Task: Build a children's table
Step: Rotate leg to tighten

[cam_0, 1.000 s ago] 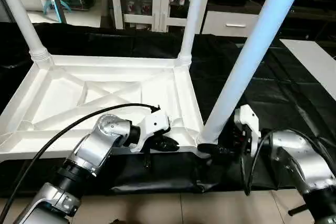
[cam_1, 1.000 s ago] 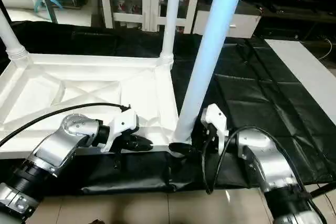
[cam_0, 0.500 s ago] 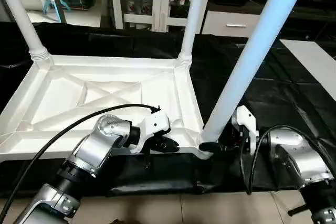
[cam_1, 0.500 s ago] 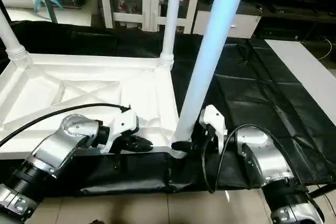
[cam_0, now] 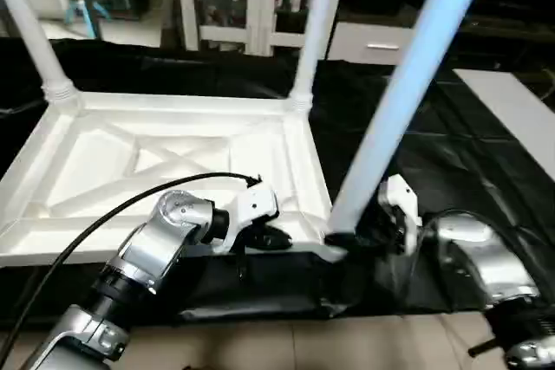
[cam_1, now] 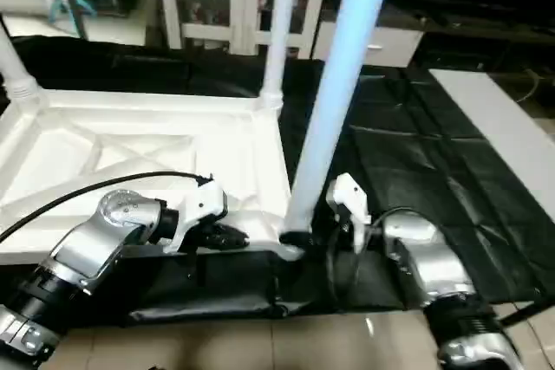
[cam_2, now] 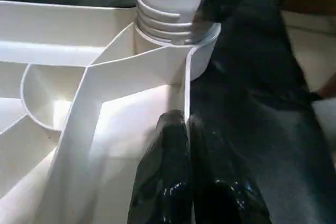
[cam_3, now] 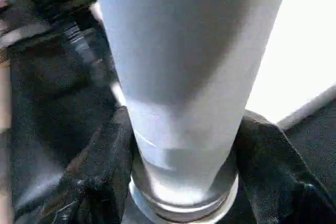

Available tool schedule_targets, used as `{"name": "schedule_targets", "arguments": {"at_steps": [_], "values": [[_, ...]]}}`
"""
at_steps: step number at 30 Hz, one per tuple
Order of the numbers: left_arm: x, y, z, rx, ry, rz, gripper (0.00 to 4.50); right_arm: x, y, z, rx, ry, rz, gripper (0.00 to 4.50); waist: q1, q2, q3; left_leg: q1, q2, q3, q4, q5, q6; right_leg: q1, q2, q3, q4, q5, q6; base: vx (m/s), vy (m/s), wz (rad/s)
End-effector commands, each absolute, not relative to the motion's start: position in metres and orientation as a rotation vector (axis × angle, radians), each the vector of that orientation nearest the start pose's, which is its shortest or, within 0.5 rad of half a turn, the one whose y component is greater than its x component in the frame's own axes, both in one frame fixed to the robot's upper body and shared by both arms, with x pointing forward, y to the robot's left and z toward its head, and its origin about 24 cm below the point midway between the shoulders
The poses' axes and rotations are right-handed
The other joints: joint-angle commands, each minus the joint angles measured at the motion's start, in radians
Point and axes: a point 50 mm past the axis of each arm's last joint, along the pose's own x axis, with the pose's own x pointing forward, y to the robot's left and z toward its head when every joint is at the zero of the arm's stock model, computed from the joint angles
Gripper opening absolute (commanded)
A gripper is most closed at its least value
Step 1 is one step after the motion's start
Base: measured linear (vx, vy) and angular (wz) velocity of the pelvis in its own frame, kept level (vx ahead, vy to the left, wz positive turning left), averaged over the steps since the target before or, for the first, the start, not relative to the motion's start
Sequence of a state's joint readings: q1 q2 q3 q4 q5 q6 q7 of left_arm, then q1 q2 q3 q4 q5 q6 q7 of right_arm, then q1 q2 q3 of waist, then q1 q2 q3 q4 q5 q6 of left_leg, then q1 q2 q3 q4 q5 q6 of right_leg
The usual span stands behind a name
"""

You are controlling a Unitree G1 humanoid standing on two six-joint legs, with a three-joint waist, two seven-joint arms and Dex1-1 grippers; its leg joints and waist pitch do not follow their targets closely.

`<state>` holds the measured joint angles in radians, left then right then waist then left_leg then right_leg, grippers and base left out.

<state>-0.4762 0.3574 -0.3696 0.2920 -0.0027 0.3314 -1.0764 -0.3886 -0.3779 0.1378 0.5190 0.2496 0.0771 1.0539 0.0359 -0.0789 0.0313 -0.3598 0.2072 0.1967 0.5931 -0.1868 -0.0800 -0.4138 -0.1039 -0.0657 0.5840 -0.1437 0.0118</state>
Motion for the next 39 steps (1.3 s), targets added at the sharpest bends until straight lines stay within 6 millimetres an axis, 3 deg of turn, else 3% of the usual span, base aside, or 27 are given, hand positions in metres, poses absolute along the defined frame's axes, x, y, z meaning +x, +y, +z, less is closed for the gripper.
{"name": "schedule_targets", "arguments": {"at_steps": [1, 3, 5, 7, 8, 9, 10, 11, 12, 14, 15, 16, 17, 22, 25, 27, 29, 30, 31, 33, 34, 37, 39], "values": [[0.290, 0.089, 0.043, 0.350, 0.490, -1.304, 0.00, 0.304, -0.174, 0.022, -0.043, 0.372, 0.872, 2.43, -0.006, 0.006, -0.040, 0.007, 0.021, -0.022, -0.085, -0.417, -0.018, 0.030, -0.032, 0.021, -0.084, -0.525, -0.130, 0.000, 0.000, 0.00], [0.299, 0.080, 0.045, 0.318, 0.499, -1.208, 0.00, 0.310, -0.160, 0.015, 0.006, 0.392, 0.756, 2.42, -0.021, 0.009, -0.041, 0.005, 0.019, -0.032, -0.085, -0.447, -0.032, 0.032, -0.036, 0.015, -0.092, -0.600, -0.091, -0.027, 0.006, -0.06], [0.302, 0.078, 0.045, 0.306, 0.506, -1.179, 0.00, 0.312, -0.156, 0.013, 0.011, 0.396, 0.725, 2.42, -0.027, 0.009, -0.042, 0.007, 0.017, -0.036, -0.084, -0.460, -0.035, 0.030, -0.035, 0.009, -0.099, -0.617, -0.081, 0.000, 0.000, 0.00], [0.316, 0.067, 0.047, 0.252, 0.512, -0.995, 0.00, 0.319, -0.140, 0.007, -0.001, 0.408, 0.592, 2.41, -0.038, 0.008, -0.038, 0.011, 0.013, -0.038, -0.080, -0.486, -0.027, 0.021, -0.034, 0.004, -0.111, -0.651, -0.069, 0.000, 0.000, 0.00], [0.322, 0.062, 0.048, 0.237, 0.501, -0.932, 0.00, 0.322, -0.135, 0.005, -0.008, 0.408, 0.532, 2.41, -0.045, 0.009, -0.037, 0.016, 0.011, -0.043, -0.076, -0.507, -0.034, 0.016, -0.032, -0.004, -0.116, -0.677, -0.060, 0.000, 0.000, 0.00], [0.335, 0.053, 0.056, 0.223, 0.425, -0.776, 0.00, 0.328, -0.121, 0.003, 0.022, 0.405, 0.417, 2.41, -0.054, 0.010, -0.036, 0.012, 0.008, -0.046, -0.073, -0.525, -0.032, 0.018, -0.032, -0.015, -0.123, -0.698, -0.047, 0.000, 0.000, 0.00], [0.335, 0.053, 0.056, 0.223, 0.425, -0.776, 0.00, 0.328, -0.121, 0.003, 0.022, 0.405, 0.417, 2.41, -0.057, 0.014, -0.038, 0.015, 0.008, -0.049, -0.072, -0.533, -0.032, 0.020, -0.033, -0.022, -0.127, -0.701, -0.043, 0.000, 0.000, 0.00], [0.340, 0.049, 0.060, 0.236, 0.383, -0.728, 0.00, 0.332, -0.115, 0.004, 0.018, 0.388, 0.358, 2.39, -0.059, 0.018, -0.040, 0.018, 0.010, -0.052, -0.073, -0.541, -0.033, 0.023, -0.033, -0.027, -0.130, -0.686, -0.043, 0.000, 0.000, 0.00], [0.346, 0.044, 0.065, 0.256, 0.331, -0.680, 0.00, 0.335, -0.104, 0.007, 0.006, 0.364, 0.319, 2.30, -0.067, 0.021, -0.046, 0.007, 0.017, -0.059, -0.083, -0.531, -0.023, 0.043, -0.040, -0.037, -0.127, -0.595, -0.058, 0.000, 0.000, 0.00], [0.351, 0.040, 0.073, 0.277, 0.269, -0.636, 0.00, 0.338, -0.092, 0.011, -0.002, 0.332, 0.328, 2.13, -0.073, 0.021, -0.043, 0.004, 0.018, -0.058, -0.087, -0.540, -0.015, 0.046, -0.042, -0.040, -0.128, -0.549, -0.071, 0.000, 0.000, 0.00], [0.353, 0.039, 0.077, 0.278, 0.247, -0.618, 0.00, 0.339, -0.088, 0.012, 0.007, 0.326, 0.337, 2.10, -0.072, 0.020, -0.041, 0.010, 0.017, -0.055, -0.085, -0.554, -0.009, 0.038, -0.045, -0.042, -0.132, -0.556, -0.073, 0.000, 0.000, 0.00], [0.355, 0.037, 0.081, 0.285, 0.225, -0.609, 0.00, 0.341, -0.083, 0.013, 0.020, 0.322, 0.327, 2.08, -0.072, 0.016, -0.039, 0.018, 0.014, -0.051, -0.081, -0.561, -0.004, 0.031, -0.045, -0.045, -0.138, -0.573, -0.072, 0.000, 0.000, 0.00], [0.356, 0.037, 0.082, 0.287, 0.220, -0.608, 0.00, 0.341, -0.083, 0.014, 0.026, 0.322, 0.320, 2.04, -0.070, 0.018, -0.039, 0.018, 0.014, -0.051, -0.080, -0.556, -0.002, 0.032, -0.047, -0.044, -0.138, -0.575, -0.073, 0.000, 0.000, 0.00], [0.356, 0.036, 0.082, 0.308, 0.218, -0.630, 0.00, 0.344, -0.077, 0.019, 0.060, 0.288, 0.329, 1.99, -0.058, 0.015, -0.041, 0.004, 0.018, -0.046, -0.087, -0.472, 0.006, 0.040, -0.052, -0.027, -0.120, -0.498, -0.106, 0.000, 0.000, 0.00], [0.355, 0.039, 0.075, 0.326, 0.224, -0.671, 0.00, 0.346, -0.079, 0.026, 0.106, 0.221, 0.361, 1.98, -0.050, 0.011, -0.044, 0.003, 0.018, -0.036, -0.087, -0.426, 0.014, 0.036, -0.051, -0.016, -0.109, -0.443, -0.133, 0.000, 0.000, 0.00], [0.352, 0.041, 0.071, 0.330, 0.235, -0.705, 0.00, 0.346, -0.084, 0.032, 0.160, 0.174, 0.389, 2.66, -0.041, 0.009, -0.048, -0.001, 0.018, -0.028, -0.085, -0.372, 0.031, 0.038, -0.050, -0.006, -0.098, -0.399, -0.148, 0.000, 0.000, 0.00], [0.352, 0.041, 0.070, 0.332, 0.239, -0.720, 0.00, 0.345, -0.087, 0.034, 0.182, 0.158, 0.398, 2.72, -0.031, 0.006, -0.049, -0.007, 0.017, -0.024, -0.083, -0.335, 0.052, 0.041, -0.048, 0.000, -0.093, -0.377, -0.145, 0.000, 0.000, 0.00], [0.351, 0.042, 0.069, 0.336, 0.242, -0.730, 0.00, 0.345, -0.092, 0.036, 0.172, 0.137, 0.392, 2.87, -0.034, 0.003, -0.049, -0.021, 0.015, -0.026, -0.086, -0.313, 0.057, 0.047, -0.045, 0.003, -0.084, -0.376, -0.138, 0.000, 0.000, 0.00], [0.351, 0.042, 0.069, 0.336, 0.242, -0.730, 0.00, 0.345, -0.092, 0.036, 0.172, 0.137, 0.392, 3.02, -0.032, 0.007, -0.051, -0.018, 0.018, -0.028, -0.085, -0.298, 0.055, 0.047, -0.048, 0.003, -0.083, -0.376, -0.141, 0.000, 0.000, 0.00], [0.344, 0.045, 0.065, 0.353, 0.250, -0.850, 0.00, 0.342, -0.122, 0.046, 0.089, 0.066, 0.372, 3.12, -0.020, 0.009, -0.060, -0.007, 0.017, -0.017, -0.071, -0.209, 0.062, 0.039, -0.042, 0.010, -0.070, -0.242, -0.184, 0.032, -0.019, 0.04], [0.344, 0.045, 0.064, 0.356, 0.253, -0.862, 0.00, 0.342, -0.125, 0.047, 0.081, 0.062, 0.373, 3.19, -0.012, 0.003, -0.059, -0.006, 0.015, -0.010, -0.066, -0.166, 0.084, 0.037, -0.036, 0.013, -0.057, -0.164, -0.209, 0.063, -0.038, 0.08], [0.338, 0.049, 0.060, 0.377, 0.270, -0.953, 0.00, 0.340, -0.144, 0.053, 0.048, 0.057, 0.419, 3.52, 0.007, 0.009, -0.060, -0.004, 0.016, -0.003, -0.062, -0.099, 0.129, 0.040, -0.034, 0.016, -0.042, -0.075, -0.248, 0.057, -0.008, 0.04], [0.335, 0.052, 0.058, 0.374, 0.288, -0.984, 0.00, 0.336, -0.153, 0.057, 0.014, 0.051, 0.485, 3.63, 0.013, 0.007, -0.059, -0.003, 0.018, -0.003, -0.064, -0.120, 0.138, 0.045, -0.036, 0.014, -0.045, -0.101, -0.249, 0.000, 0.000, 0.00]]}}
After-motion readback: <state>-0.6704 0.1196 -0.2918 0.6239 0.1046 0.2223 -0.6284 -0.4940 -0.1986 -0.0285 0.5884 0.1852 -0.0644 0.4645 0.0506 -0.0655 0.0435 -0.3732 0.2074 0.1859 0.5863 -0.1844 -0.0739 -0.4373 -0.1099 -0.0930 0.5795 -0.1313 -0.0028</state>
